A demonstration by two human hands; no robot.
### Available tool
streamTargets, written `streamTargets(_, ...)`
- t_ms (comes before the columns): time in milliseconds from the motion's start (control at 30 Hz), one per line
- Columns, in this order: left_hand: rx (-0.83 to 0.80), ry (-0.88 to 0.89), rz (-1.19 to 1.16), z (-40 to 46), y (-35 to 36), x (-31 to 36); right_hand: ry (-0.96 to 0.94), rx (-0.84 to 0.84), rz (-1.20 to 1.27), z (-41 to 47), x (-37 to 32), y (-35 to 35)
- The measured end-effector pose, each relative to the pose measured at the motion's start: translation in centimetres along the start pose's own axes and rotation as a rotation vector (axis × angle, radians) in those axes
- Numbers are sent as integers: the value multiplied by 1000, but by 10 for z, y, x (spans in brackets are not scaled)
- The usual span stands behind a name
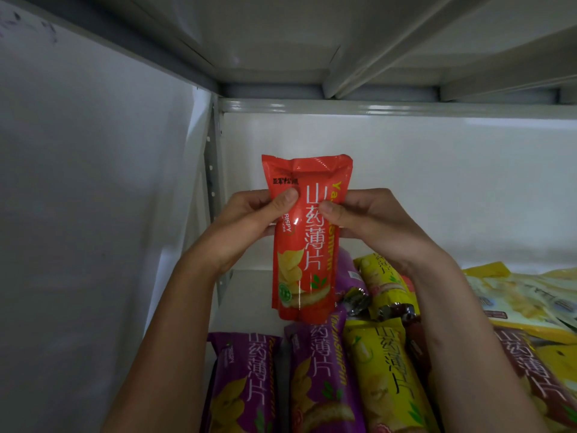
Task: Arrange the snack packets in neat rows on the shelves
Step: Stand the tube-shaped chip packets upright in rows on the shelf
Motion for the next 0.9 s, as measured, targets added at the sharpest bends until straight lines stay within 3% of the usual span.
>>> streamTargets(267, 144, 85, 71, -1, -9, -1, 145, -157, -76, -2, 6, 3)
streamTargets(433, 18, -19, 40, -1, -5, -3, 116, -67, -104, -1, 5, -1)
streamTargets(533, 40, -20, 54, -2, -4, -3, 125, -79, -63, -2, 5, -2)
streamTargets(733, 166, 87, 91, -3, -11, -2, 152, -317, -80, -8, 9, -2)
streamTargets(900, 84, -27, 109, -4, -6, 0, 121, -211, -141, -3, 12, -4)
Point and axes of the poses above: each hand's wrist, its own z-axis towards the middle knuckle, its own y-axis out of the palm, x = y × z, the point moved 2 cm from there along z, towards the middle knuckle, and after that the axes turned 7 degrees about -x, right-handed, at the moved point
